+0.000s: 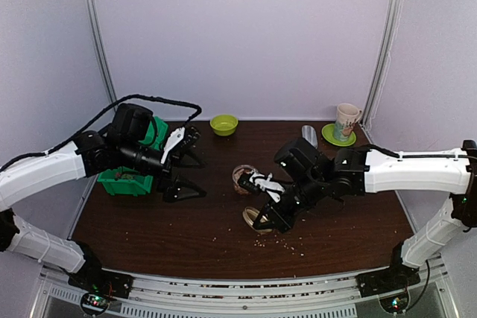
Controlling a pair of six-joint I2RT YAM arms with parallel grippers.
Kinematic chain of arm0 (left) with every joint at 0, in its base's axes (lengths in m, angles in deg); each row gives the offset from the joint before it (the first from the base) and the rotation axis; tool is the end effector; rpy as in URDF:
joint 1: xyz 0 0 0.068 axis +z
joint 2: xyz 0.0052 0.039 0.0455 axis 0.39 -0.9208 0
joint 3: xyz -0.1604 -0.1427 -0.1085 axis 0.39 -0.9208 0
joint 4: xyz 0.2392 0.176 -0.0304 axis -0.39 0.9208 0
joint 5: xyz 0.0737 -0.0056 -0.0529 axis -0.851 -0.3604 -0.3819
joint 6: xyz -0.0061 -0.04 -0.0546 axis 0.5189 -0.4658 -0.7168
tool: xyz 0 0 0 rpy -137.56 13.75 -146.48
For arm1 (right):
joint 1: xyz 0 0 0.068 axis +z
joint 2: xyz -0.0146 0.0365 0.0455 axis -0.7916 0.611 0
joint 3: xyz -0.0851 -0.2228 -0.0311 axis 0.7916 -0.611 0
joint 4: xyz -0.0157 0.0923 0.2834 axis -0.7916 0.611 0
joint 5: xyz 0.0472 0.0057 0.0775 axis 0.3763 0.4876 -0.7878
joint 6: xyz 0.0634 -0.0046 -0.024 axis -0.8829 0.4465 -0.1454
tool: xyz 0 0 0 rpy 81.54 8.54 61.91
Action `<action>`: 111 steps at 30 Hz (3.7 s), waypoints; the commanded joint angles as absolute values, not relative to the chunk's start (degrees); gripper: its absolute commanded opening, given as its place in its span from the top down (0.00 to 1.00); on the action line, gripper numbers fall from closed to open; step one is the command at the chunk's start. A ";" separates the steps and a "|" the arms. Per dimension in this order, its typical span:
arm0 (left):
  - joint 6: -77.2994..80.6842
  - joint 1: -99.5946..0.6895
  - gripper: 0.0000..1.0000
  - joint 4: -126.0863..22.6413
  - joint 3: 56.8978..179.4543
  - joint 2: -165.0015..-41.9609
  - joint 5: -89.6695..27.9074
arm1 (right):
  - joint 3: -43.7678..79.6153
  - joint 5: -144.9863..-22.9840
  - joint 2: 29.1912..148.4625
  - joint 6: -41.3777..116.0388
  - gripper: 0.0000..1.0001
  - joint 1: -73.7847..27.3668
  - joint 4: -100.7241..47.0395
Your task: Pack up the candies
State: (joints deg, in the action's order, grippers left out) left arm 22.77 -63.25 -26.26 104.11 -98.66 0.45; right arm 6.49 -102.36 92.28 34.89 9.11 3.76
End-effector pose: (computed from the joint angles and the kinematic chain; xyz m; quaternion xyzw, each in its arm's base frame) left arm 0.2276 -0.2387 0.2601 0.4925 0.6950 -0.4045 0.3329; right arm 0.1519 0.3293 0.2041 -0.4713 0.7935 0.3591 0.1388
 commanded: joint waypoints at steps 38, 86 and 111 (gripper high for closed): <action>45.28 -81.22 0.51 -23.87 105.39 -102.66 2.07 | 2.88 -142.04 90.35 23.75 1.00 6.49 -21.07; 35.67 -81.14 0.95 -18.88 112.33 -111.88 -1.56 | 1.31 -129.08 86.70 27.97 0.56 -4.69 -7.32; 0.13 -76.58 0.93 -15.52 140.80 -150.93 6.41 | -2.64 -91.80 71.14 30.24 0.52 -15.11 8.61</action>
State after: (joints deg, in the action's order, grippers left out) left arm 7.21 -78.15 -16.01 137.01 -146.83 2.90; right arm -1.40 -97.12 73.13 29.38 -14.49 6.69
